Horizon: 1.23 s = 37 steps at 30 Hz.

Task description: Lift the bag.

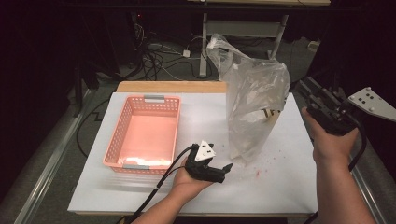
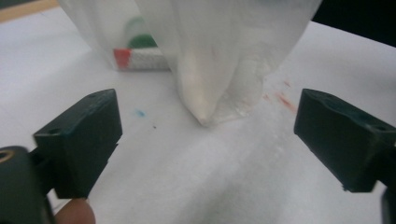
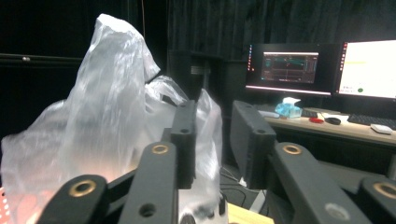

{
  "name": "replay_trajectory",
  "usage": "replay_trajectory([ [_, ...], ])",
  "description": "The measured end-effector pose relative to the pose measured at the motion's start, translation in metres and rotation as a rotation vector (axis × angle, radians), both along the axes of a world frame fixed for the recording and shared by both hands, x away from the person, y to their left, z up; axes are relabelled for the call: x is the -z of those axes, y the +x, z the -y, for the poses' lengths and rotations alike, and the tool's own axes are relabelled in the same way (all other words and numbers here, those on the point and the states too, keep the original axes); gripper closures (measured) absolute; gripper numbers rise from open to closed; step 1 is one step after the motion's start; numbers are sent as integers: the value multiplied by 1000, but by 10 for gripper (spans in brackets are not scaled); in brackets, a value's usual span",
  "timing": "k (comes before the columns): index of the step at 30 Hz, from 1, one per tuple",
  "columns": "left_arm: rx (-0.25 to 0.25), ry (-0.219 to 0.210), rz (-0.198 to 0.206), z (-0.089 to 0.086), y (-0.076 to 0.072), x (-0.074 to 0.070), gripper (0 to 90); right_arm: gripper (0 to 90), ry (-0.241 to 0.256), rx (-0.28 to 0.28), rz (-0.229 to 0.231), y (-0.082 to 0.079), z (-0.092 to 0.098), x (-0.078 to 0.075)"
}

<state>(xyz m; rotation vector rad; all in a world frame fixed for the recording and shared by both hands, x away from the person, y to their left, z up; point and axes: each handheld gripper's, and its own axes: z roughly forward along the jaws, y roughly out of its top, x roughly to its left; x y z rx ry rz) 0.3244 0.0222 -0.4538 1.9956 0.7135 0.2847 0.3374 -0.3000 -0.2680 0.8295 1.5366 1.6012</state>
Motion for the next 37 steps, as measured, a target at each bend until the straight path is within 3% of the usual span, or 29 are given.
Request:
replay_trajectory([
  [5,-7,28,-21,-2,-1,11,0,616,-19,-8,-55,-3,9,14],
  [7,-15,16,-35,-3,-2,15,0,577,-47,-2,-64,-6,12,22],
  [10,-16,11,-25,-5,-4,17,0,499,-46,-8,-99,-10,16,36],
  [15,-22,14,-7,-8,-6,18,0,338,-73,-14,-177,-15,21,68],
  [18,-37,6,-17,-10,-5,19,0,264,-85,-13,-234,-16,21,90],
  [22,-45,-8,-10,-12,-6,19,0,171,-131,-28,-322,-16,15,121],
  [25,-51,-15,-4,-14,-7,20,0,120,-162,-37,-358,-18,10,143],
  [29,-57,-24,-9,-15,-7,22,0,5,-166,-53,-404,-18,6,164],
  [32,-54,-22,-13,-16,-9,23,0,0,-145,-51,-431,-18,4,177],
  [37,-57,-8,-8,-16,-11,25,0,0,-157,-47,-430,-19,1,186],
])
